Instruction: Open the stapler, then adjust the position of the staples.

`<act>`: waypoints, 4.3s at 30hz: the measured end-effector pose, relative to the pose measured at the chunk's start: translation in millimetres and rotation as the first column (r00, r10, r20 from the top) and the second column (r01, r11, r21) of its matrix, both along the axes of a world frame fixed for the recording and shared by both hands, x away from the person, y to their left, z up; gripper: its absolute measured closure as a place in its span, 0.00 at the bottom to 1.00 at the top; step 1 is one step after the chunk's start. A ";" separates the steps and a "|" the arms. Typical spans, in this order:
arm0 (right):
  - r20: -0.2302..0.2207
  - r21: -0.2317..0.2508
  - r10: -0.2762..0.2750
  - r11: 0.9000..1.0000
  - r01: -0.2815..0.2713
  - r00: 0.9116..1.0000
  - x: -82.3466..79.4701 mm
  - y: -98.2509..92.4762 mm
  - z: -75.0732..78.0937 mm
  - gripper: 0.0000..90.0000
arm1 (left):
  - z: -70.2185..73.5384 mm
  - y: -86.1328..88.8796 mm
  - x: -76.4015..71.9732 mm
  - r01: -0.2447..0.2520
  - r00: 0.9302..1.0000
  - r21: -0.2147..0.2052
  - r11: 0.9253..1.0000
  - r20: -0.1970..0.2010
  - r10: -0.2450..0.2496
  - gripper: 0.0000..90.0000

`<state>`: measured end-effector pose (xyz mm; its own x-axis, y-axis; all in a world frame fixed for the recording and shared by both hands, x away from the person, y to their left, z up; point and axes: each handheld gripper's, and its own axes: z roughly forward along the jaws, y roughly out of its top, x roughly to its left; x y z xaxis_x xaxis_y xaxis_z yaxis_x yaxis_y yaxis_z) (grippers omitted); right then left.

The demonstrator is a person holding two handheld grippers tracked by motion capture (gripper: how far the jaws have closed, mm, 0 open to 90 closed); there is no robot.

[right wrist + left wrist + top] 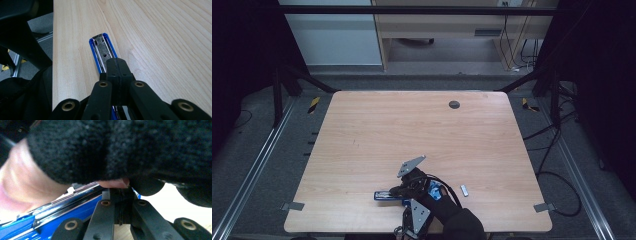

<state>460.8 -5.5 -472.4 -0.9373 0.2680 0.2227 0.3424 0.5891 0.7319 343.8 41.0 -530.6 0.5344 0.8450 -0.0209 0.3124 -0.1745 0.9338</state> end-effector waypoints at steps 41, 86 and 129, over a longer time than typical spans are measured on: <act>0.170 0.168 -0.315 0.943 0.287 0.934 6.9 -76.1 26.3 0.50 | 6.4 8.6 1.8 0.102 0.992 -0.070 0.992 -0.061 -0.106 0.81; 0.212 0.033 -0.577 0.811 0.584 0.789 -14.8 -203.2 29.8 0.69 | 118.8 132.8 76.5 0.102 0.995 0.102 0.990 -0.004 -0.102 0.47; 0.168 -0.175 -0.567 0.788 0.590 0.806 -33.8 -181.5 -1.9 0.69 | 68.7 246.9 75.2 -0.119 0.984 0.149 0.982 -0.114 0.137 0.39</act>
